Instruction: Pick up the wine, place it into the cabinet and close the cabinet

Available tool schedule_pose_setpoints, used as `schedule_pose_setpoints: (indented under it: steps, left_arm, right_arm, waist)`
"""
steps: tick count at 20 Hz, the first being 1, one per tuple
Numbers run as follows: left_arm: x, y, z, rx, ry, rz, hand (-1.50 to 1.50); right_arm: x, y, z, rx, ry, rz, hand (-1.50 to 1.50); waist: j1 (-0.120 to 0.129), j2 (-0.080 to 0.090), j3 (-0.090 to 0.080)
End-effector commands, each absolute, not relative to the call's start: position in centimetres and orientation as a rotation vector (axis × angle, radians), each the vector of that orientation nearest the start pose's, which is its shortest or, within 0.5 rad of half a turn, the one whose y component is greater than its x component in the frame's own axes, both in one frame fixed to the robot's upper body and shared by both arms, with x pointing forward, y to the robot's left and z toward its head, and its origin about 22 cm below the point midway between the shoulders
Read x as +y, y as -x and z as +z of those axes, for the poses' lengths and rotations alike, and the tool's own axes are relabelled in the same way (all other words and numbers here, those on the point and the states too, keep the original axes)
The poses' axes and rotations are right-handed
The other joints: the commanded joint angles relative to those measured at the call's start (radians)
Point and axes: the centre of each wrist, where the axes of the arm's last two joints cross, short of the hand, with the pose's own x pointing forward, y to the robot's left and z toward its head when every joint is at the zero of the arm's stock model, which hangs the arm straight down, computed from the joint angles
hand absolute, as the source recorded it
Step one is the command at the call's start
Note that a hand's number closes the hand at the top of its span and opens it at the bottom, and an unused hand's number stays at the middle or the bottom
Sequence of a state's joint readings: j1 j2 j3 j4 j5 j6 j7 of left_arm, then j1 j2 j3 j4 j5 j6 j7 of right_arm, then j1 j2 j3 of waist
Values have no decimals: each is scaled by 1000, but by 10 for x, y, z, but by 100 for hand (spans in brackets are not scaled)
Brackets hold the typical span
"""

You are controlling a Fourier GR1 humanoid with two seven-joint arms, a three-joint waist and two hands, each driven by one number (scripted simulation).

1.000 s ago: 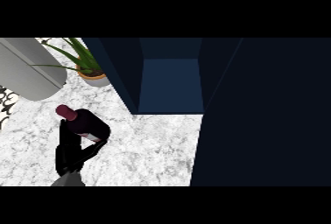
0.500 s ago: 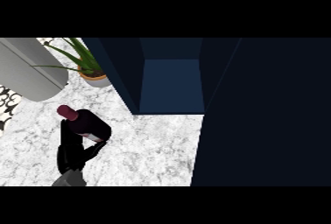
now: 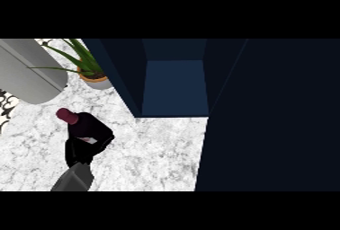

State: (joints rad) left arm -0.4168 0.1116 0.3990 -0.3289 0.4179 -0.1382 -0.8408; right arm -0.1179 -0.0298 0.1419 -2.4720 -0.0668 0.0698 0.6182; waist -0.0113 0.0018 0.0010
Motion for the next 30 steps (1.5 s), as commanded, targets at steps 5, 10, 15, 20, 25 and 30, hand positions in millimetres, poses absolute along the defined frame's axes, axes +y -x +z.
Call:
schedule_pose_setpoints:
  steps: [5,10,15,20,25,30]
  left_arm:
    - [291,-275,-144,-1602,-37,759,150]
    - [284,-283,-141,-1606,27,750,150]
    - [293,-272,-144,-1588,158,603,150]
    - [285,-267,-145,-1613,265,450,150]
    - [279,-253,-151,-1678,298,471,150]
    - [254,-261,-146,-1653,356,472,150]
  right_arm:
    - [-196,-136,221,-1969,-268,240,-150]
    - [-202,-154,205,-1962,-274,248,-150]
    - [-207,-147,212,-1958,-261,235,-150]
    - [-208,-136,208,-1947,-255,233,-150]
    - [-207,-145,209,-1955,-245,260,-150]
    - [-212,-143,212,-1931,-282,264,-150]
  waist:
    - [1,0,-3]
    - [-3,3,-2]
    - [9,-3,-1]
    - [16,-9,1]
    - [15,-5,-1]
    - [11,-4,-1]
